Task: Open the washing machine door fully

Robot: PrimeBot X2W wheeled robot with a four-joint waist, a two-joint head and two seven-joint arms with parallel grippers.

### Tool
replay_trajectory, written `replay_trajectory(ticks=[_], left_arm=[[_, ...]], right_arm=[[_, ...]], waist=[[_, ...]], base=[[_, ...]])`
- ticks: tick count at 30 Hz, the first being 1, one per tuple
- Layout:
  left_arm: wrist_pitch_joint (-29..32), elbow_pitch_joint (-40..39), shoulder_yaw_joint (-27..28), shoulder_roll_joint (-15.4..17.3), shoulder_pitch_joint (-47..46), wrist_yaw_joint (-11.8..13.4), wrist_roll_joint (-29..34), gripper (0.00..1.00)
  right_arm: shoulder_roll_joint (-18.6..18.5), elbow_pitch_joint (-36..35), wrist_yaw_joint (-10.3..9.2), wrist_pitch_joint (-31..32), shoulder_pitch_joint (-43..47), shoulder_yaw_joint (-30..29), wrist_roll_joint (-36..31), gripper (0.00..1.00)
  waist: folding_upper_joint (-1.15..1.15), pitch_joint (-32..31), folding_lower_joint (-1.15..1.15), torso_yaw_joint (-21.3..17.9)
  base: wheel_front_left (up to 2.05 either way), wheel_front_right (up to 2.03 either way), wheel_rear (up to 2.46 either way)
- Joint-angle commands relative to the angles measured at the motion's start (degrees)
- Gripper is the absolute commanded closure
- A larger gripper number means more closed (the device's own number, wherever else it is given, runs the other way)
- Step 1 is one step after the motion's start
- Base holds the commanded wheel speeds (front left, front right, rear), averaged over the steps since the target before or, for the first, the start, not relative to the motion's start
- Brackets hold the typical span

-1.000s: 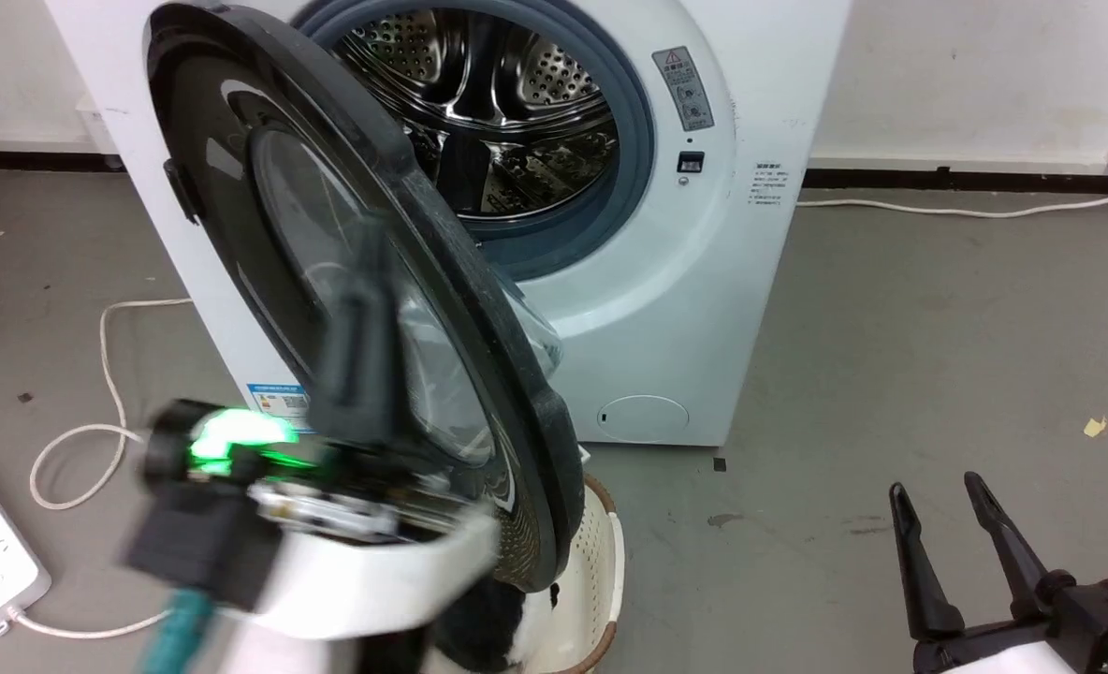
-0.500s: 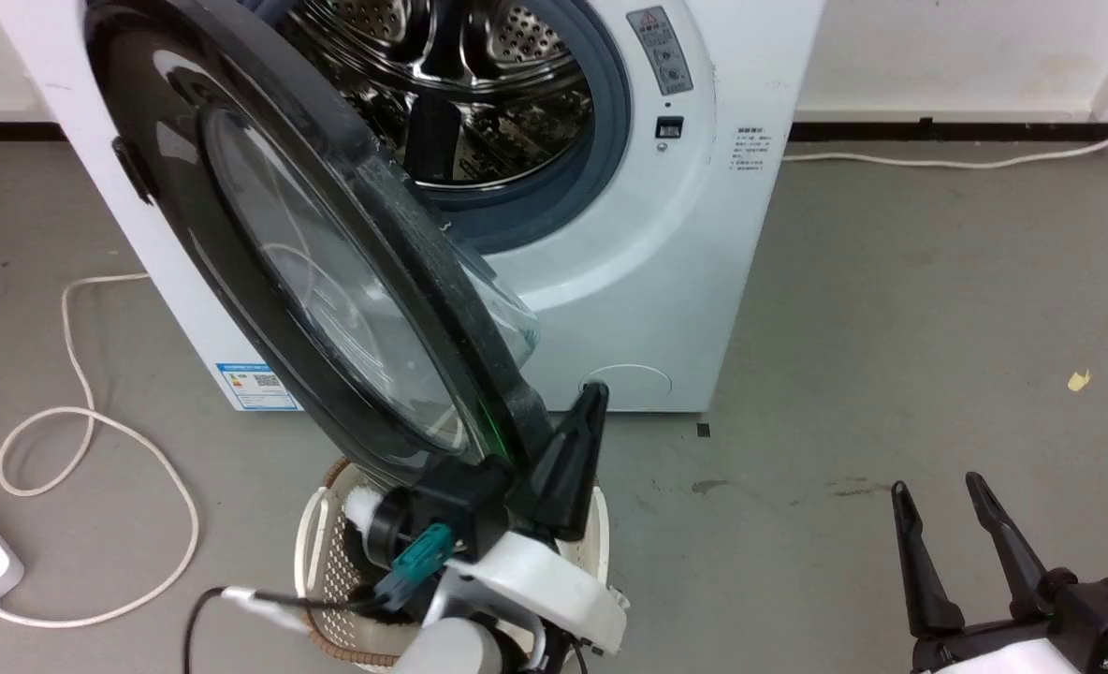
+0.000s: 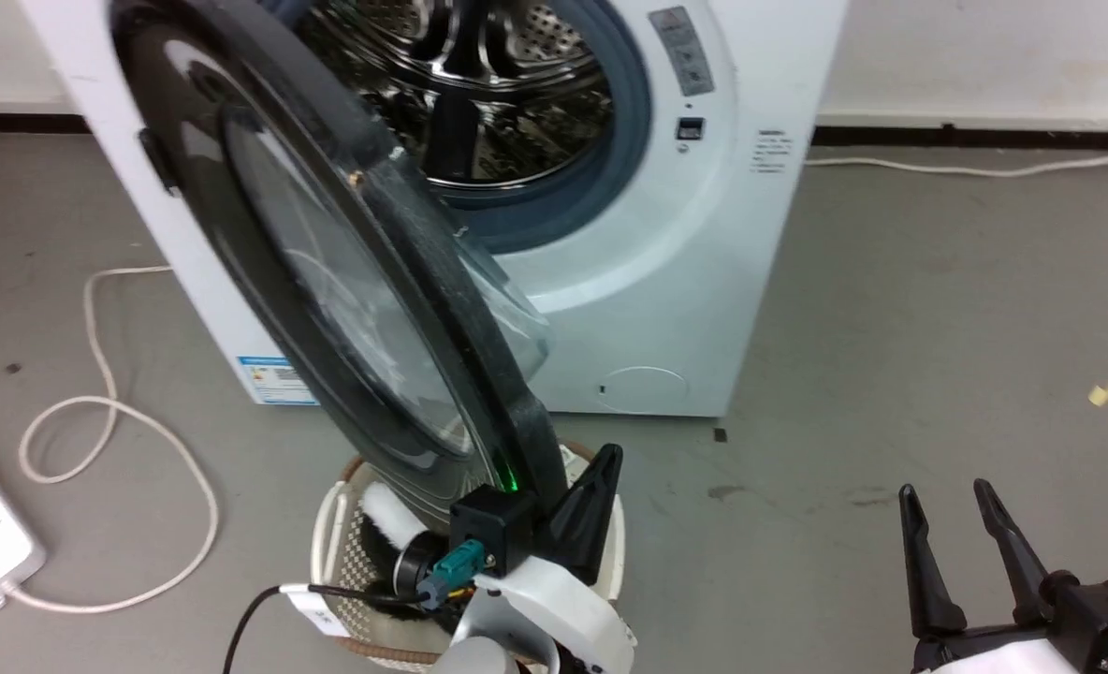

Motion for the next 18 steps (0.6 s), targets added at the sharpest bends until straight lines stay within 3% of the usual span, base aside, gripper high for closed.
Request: replay_trajectory(ticks=[1, 13, 15, 16, 18], left_arm=[[-0.68, 1.00, 1.02, 0.93, 0.20, 0.41, -0.55, 1.00], [-0.45, -0.47, -1.68, 1.79, 5.18, 0.27, -0.21, 1.00], [-0.25, -1.03, -1.69, 2.05, 5.65, 0.67, -0.22, 1.00], [-0.35, -2.67, 0.11, 3.78, 7.01, 2.45, -0.55, 1.00], [-0.22, -3.72, 1.16, 5.18, 7.68, 3.15, -0.72, 1.00]], right_arm=[[0.22, 0.31, 0.05, -0.25, -0.21, 0.04, -0.05, 0.00], [0.23, 1.21, 0.05, -0.25, 1.70, 0.06, 0.98, 0.00], [0.23, 1.30, 0.05, -0.25, 1.72, 0.26, 1.25, 0.00], [0.23, 1.64, 0.05, -0.25, 1.59, 0.89, 1.68, 0.00], [0.23, 1.73, 0.05, -0.25, 1.65, 0.63, 1.99, 0.00]], waist=[[0.00, -0.97, 0.00, 1.79], [0.00, -4.41, 0.00, 14.90], [0.00, -4.60, 0.00, 17.14], [0.00, -4.97, 0.00, 20.41], [0.00, -5.01, 0.00, 22.06]], base=[[0.00, 0.00, 0.00], [0.00, 0.00, 0.00], [0.00, 0.00, 0.00], [0.00, 0.00, 0.00], [0.00, 0.00, 0.00]])
